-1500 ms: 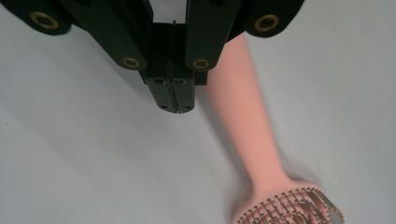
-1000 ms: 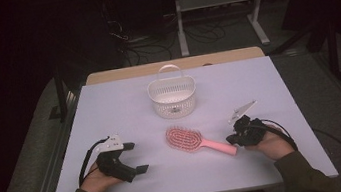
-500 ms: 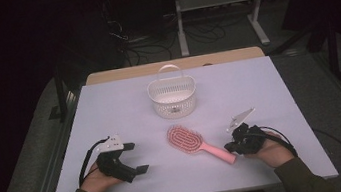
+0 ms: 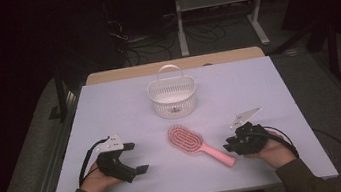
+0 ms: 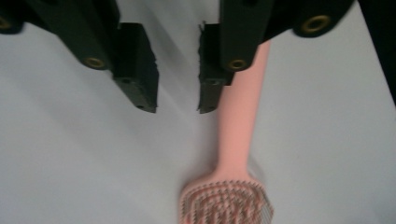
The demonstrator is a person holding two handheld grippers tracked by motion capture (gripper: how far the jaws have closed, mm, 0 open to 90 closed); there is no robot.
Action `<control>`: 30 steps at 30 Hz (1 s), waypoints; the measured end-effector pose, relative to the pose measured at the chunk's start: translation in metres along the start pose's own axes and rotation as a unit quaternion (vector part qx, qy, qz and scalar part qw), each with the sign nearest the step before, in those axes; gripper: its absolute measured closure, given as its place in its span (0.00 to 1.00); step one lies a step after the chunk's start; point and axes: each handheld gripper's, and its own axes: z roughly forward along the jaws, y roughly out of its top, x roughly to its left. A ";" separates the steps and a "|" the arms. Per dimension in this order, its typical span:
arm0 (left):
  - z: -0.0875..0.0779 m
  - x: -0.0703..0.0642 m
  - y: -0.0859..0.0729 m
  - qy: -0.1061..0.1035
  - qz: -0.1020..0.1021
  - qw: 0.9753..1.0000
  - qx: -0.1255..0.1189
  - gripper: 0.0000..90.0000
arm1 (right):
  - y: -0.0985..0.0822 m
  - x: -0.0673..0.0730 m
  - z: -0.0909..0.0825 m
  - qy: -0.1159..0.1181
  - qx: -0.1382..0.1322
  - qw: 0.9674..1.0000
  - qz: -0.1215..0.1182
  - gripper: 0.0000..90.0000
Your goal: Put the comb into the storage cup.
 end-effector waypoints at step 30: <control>-0.003 0.000 -0.001 0.006 0.003 1.000 -0.002 0.00 | -0.037 -0.013 -0.015 -0.033 -0.113 0.991 0.066 0.00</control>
